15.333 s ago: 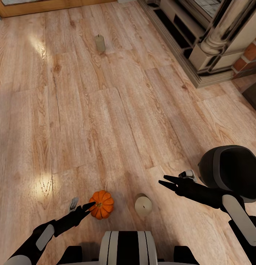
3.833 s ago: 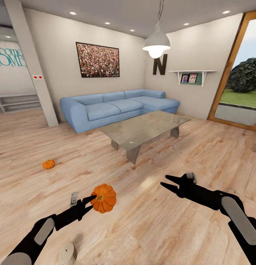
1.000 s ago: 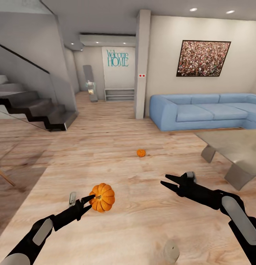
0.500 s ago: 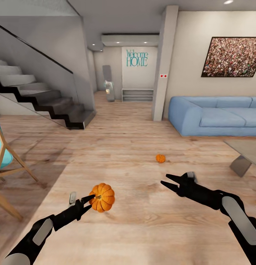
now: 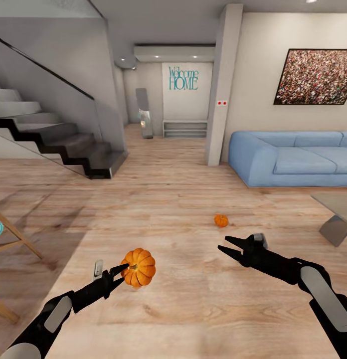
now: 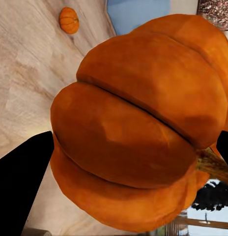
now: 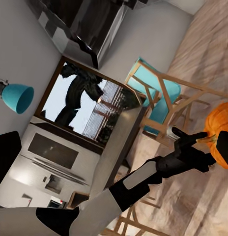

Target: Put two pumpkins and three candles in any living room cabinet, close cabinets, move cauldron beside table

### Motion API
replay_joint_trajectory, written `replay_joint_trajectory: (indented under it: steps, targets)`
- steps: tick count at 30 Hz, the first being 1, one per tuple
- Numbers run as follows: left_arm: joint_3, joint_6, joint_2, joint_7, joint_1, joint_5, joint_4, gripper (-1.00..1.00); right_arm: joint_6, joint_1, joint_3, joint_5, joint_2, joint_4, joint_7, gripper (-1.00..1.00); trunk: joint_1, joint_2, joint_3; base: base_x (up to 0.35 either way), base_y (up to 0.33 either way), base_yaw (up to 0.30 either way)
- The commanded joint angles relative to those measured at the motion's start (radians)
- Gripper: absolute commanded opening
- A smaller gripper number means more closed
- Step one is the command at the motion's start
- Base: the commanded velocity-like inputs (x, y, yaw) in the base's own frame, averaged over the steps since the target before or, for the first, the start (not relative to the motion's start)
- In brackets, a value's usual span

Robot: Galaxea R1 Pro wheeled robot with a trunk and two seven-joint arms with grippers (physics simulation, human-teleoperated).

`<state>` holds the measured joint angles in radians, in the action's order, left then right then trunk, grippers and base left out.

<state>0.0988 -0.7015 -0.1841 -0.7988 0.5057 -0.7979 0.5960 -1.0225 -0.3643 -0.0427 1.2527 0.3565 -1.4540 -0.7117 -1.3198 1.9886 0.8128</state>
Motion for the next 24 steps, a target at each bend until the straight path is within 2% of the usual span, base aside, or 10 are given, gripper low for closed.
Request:
replay_joint_trajectory:
  steps: [1, 12, 24]
  targets:
    - [0.002, -0.010, 0.000, 0.000, 0.000, -0.011, 0.001, -1.00, -0.002, -0.001, -0.001, -0.002, 0.000, 0.001, -0.005, 1.00, 0.000, 0.000, 0.001, 0.299, 0.131, -0.226]
    - [0.002, -0.010, 0.000, 0.000, 0.000, -0.010, 0.001, -1.00, -0.001, -0.001, 0.000, -0.002, 0.000, 0.003, -0.006, 1.00, 0.000, 0.000, 0.001, 0.296, 0.195, -0.082]
    - [0.002, -0.010, 0.000, 0.000, 0.000, -0.010, 0.001, -1.00, -0.001, -0.001, 0.000, -0.002, 0.000, 0.003, -0.006, 1.00, 0.000, 0.000, 0.001, 0.294, 0.194, -0.242]
